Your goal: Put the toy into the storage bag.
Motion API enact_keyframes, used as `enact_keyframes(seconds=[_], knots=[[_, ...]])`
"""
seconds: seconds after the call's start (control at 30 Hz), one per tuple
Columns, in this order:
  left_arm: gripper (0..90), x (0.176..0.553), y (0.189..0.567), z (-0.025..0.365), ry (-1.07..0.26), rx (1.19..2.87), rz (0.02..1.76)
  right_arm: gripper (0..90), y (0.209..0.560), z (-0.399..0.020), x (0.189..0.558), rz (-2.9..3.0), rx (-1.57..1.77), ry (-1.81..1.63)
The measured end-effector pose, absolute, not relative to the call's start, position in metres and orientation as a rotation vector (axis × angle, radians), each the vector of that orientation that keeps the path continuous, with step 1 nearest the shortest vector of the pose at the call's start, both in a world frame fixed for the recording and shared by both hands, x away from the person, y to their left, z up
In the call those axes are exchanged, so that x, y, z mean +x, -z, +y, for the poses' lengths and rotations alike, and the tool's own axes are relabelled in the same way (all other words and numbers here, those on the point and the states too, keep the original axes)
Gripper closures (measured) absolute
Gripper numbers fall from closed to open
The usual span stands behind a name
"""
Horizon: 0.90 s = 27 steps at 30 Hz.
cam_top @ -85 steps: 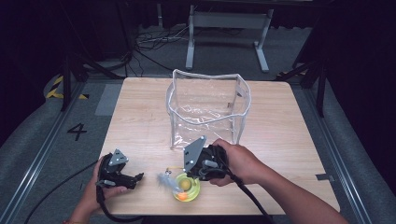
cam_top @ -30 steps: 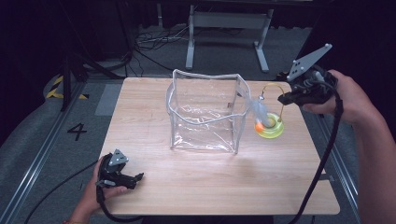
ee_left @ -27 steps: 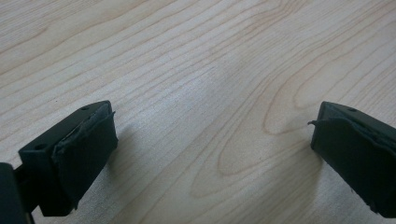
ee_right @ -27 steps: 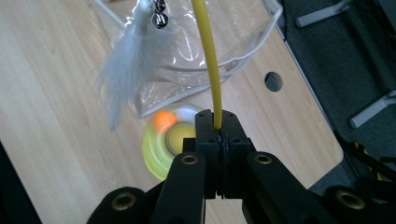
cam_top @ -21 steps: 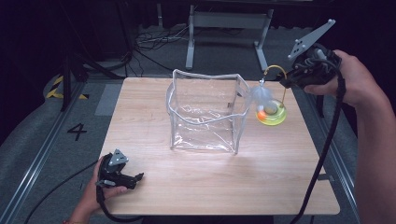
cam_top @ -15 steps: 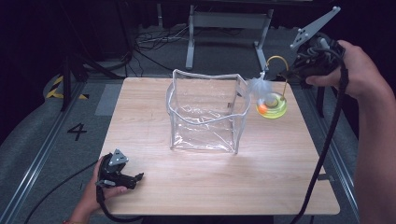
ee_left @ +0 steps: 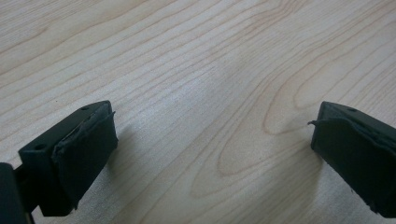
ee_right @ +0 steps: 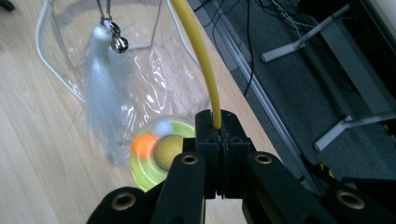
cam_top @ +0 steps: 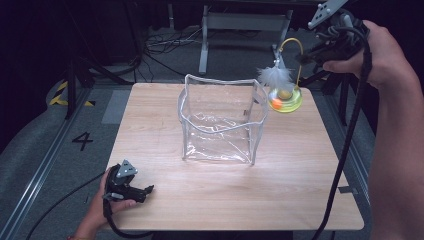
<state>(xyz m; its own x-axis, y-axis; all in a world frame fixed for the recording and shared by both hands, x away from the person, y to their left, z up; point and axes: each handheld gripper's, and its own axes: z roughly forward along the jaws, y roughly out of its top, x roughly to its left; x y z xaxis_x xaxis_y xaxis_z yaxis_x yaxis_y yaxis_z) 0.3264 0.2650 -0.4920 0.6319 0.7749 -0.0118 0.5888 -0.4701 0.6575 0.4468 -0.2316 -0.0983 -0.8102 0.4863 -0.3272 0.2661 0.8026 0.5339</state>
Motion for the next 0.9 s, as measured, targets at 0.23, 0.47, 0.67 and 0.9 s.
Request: enact_keyframes(seconds=[0.23,0.47,0.67,0.9], knots=[[0.6,0.326,0.492,0.265,-0.382,2.225,1.060,88.5,0.097,-0.211,0.451,2.548,0.539,-0.662],[0.6,0.326,0.492,0.265,-0.380,2.227,1.059,88.4,0.102,-0.190,0.454,2.575,0.498,-0.676],[0.6,0.326,0.492,0.265,-0.381,2.227,1.058,88.4,0.108,-0.172,0.459,2.602,0.467,-0.694],[0.6,0.326,0.492,0.265,-0.383,2.222,1.060,88.4,0.126,-0.157,0.467,2.630,0.458,-0.695]])
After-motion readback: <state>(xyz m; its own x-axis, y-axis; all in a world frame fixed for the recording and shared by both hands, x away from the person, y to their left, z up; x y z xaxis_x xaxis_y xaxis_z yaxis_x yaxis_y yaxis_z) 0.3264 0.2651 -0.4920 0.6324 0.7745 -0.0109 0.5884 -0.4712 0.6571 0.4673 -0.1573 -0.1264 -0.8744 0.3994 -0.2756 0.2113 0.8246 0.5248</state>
